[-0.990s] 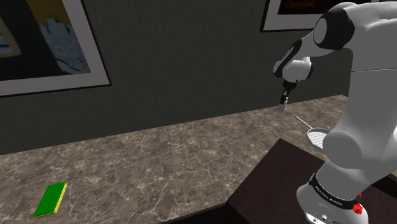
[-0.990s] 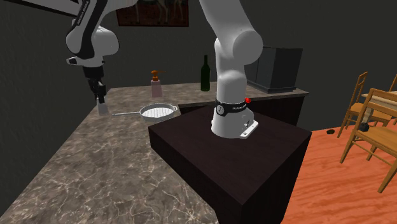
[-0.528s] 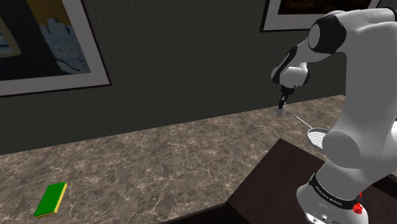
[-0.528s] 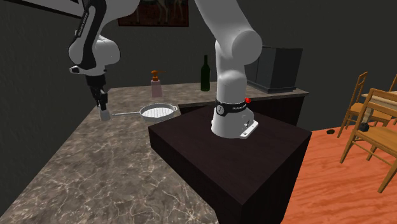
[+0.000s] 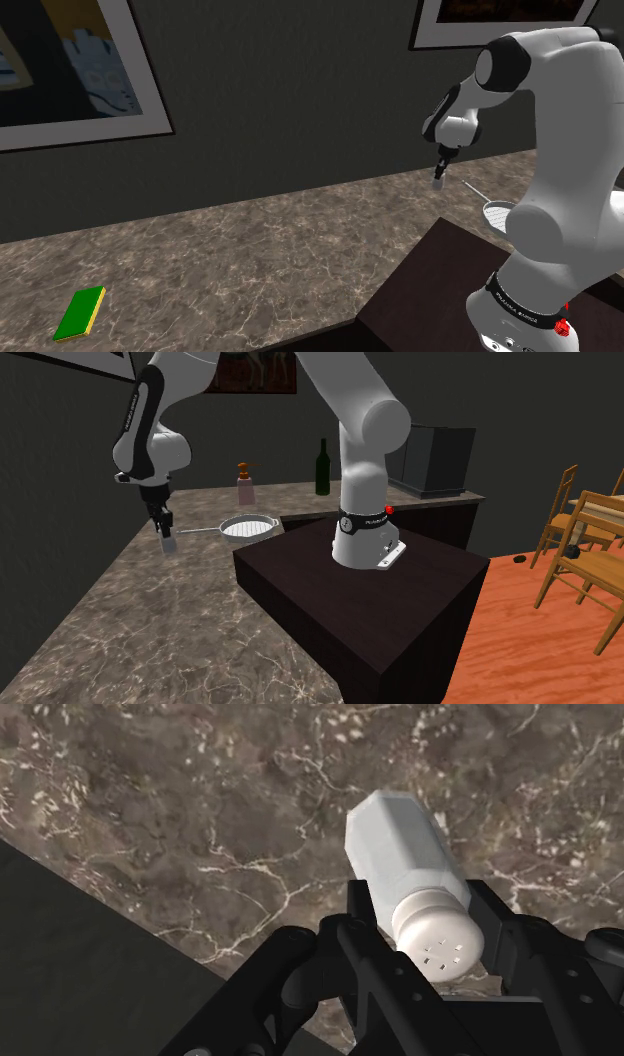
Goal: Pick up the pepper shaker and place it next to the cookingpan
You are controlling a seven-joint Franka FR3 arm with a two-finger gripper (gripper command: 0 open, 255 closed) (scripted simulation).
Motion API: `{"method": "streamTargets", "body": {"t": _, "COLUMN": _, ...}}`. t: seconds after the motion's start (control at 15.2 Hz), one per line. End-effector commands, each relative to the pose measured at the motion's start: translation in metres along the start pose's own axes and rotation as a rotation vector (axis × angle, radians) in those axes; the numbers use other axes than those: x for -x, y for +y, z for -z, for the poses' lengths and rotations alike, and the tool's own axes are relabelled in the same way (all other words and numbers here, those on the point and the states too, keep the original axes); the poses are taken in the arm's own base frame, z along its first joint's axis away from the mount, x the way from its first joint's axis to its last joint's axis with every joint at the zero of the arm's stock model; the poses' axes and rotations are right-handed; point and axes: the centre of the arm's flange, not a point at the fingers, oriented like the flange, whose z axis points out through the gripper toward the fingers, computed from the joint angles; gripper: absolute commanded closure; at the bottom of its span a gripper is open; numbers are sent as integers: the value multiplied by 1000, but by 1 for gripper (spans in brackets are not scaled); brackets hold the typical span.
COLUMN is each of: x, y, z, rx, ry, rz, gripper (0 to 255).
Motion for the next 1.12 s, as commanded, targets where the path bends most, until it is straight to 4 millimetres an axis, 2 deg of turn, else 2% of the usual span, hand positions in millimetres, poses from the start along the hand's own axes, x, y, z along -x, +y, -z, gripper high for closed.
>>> {"method": "streamTargets", "body": {"t": 0.0, "x": 0, "y": -1, "z": -11, "rx": 1, "ry": 0, "rz": 0, "gripper": 255}}
{"method": "streamTargets", "body": {"t": 0.2, "x": 0, "y": -3, "z": -28, "rx": 1, "ry": 0, "rz": 0, "gripper": 255}}
{"method": "streamTargets", "body": {"t": 0.73, "x": 0, "y": -3, "z": -28, "rx": 1, "ry": 0, "rz": 0, "gripper": 255}}
{"method": "streamTargets", "body": {"t": 0.79, "x": 0, "y": -3, "z": -28, "rx": 1, "ry": 0, "rz": 0, "gripper": 0}}
{"method": "streamTargets", "body": {"t": 1.06, "x": 0, "y": -3, "z": -28, "rx": 1, "ry": 0, "rz": 0, "gripper": 0}}
